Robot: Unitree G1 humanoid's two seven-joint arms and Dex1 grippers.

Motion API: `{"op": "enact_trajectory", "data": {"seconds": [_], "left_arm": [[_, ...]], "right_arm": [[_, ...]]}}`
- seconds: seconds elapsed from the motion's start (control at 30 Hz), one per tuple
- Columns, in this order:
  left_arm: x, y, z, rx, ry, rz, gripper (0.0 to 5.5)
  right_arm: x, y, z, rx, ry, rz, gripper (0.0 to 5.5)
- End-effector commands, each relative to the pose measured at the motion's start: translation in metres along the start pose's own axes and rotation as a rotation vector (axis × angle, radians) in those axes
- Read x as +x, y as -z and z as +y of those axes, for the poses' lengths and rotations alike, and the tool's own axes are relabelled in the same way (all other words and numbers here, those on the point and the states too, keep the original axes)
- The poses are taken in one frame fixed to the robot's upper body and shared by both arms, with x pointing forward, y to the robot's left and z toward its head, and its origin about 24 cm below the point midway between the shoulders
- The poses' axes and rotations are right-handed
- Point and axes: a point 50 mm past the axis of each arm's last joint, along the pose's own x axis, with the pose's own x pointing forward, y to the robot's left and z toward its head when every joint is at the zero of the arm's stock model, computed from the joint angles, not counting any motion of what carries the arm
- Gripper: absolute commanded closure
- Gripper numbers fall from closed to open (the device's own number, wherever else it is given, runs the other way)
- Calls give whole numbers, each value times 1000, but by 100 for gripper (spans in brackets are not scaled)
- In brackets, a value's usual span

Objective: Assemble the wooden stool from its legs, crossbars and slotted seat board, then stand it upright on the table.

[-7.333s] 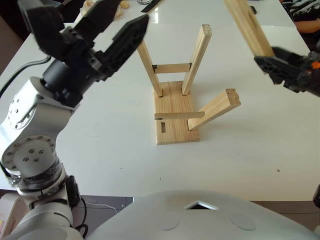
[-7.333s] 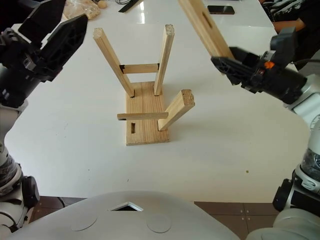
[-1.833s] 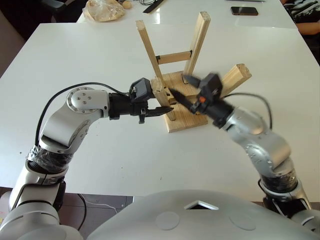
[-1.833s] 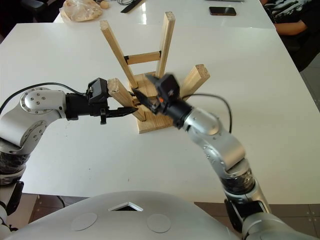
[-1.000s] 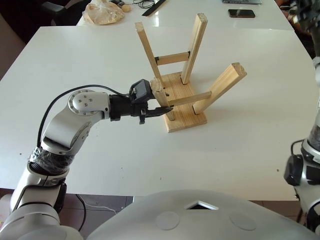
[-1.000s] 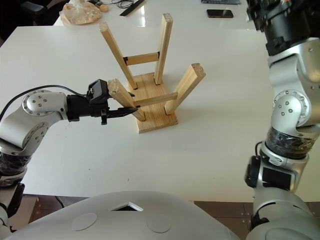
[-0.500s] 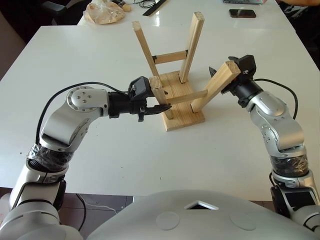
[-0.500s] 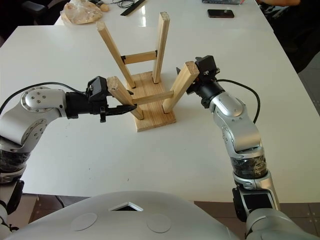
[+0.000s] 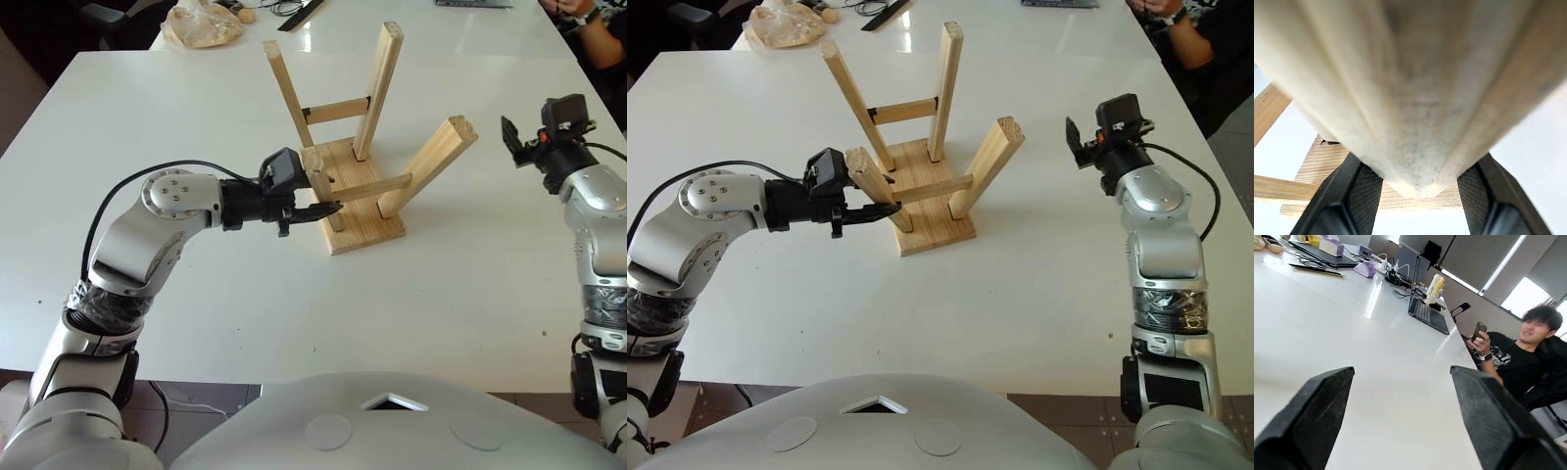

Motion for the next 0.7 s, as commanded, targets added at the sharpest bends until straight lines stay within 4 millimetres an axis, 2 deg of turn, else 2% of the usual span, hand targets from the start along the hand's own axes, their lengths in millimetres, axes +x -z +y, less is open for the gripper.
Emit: {"op": "enact_trajectory", "data": {"seconds": [0.03,0.07,0.13,0.17,0.23,0.27,0.4,0.43,0.53,0.6,0.63,0.7], "left_arm": [[4,31,-6,-133,14,129,345],[5,30,-6,-132,23,129,345],[10,29,-8,-132,44,127,345],[12,28,-9,-135,52,125,345],[14,26,-11,-152,57,102,345],[14,24,-11,-160,56,88,345],[11,18,-13,-223,31,54,345],[9,20,-14,-237,22,70,306],[2,27,-16,-298,7,79,254],[0,25,-15,-319,-21,63,215],[0,25,-13,-320,-51,59,200],[-1,29,-12,-314,-67,73,200]], "right_arm": [[-6,-43,96,183,-408,-183,185],[-19,-62,121,268,-541,-230,185],[-45,-102,152,446,-758,-317,185],[-53,-115,158,470,-823,-345,185],[-54,-120,156,471,-862,-333,185],[-50,-114,152,442,-837,-303,185],[-24,-64,122,242,-604,-125,185],[-21,-52,116,219,-570,-90,183],[-17,-20,104,140,-504,-8,183],[-16,-6,100,102,-486,17,183],[-15,1,96,42,-471,17,183],[-13,18,86,-192,-432,33,183]]}}
